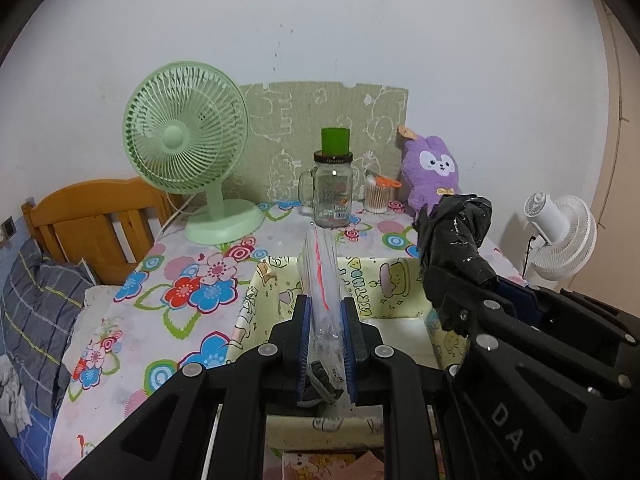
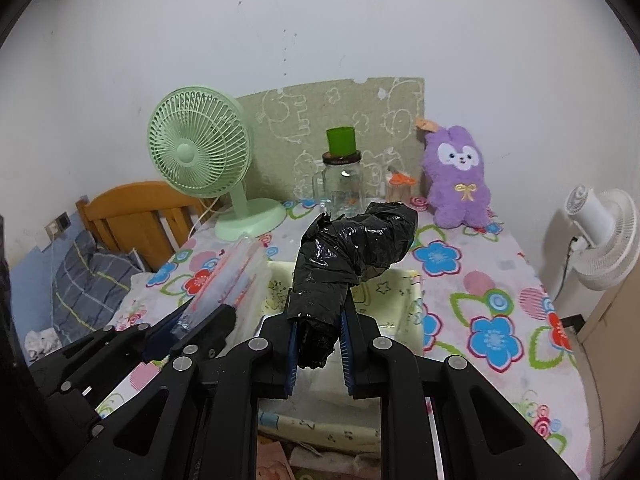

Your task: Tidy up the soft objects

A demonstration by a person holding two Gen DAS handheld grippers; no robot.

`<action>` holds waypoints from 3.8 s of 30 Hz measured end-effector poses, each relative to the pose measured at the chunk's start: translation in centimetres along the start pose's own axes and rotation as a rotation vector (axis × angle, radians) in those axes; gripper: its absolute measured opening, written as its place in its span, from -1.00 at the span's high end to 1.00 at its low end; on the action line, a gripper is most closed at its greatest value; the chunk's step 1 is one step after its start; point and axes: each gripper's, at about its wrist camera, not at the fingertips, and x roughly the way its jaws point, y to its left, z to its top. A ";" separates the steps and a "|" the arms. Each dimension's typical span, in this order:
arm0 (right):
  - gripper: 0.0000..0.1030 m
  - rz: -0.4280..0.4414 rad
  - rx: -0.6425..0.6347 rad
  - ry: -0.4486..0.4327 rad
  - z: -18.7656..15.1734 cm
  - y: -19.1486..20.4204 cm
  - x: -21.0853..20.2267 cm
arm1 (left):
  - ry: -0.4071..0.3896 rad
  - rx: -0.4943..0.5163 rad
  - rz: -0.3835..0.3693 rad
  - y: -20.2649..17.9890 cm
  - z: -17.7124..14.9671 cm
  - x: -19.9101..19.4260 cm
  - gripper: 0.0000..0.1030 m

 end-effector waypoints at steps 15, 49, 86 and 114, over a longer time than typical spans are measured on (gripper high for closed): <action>0.60 0.037 -0.016 0.089 -1.3 1.1 4.5 | 0.117 -0.043 0.038 2.2 -1.6 3.8 0.22; -0.70 0.005 -0.001 0.075 -1.0 -0.2 1.5 | 0.065 0.002 -0.009 -0.1 -1.3 0.0 -0.75; -1.00 -0.114 -0.042 -0.063 -4.0 1.6 -9.6 | -0.041 0.031 -0.017 -2.0 -4.1 -9.4 -0.99; -1.00 -0.140 -0.041 -0.033 -10.5 1.6 -11.2 | -0.029 0.002 -0.017 -2.6 -10.6 -10.8 -0.99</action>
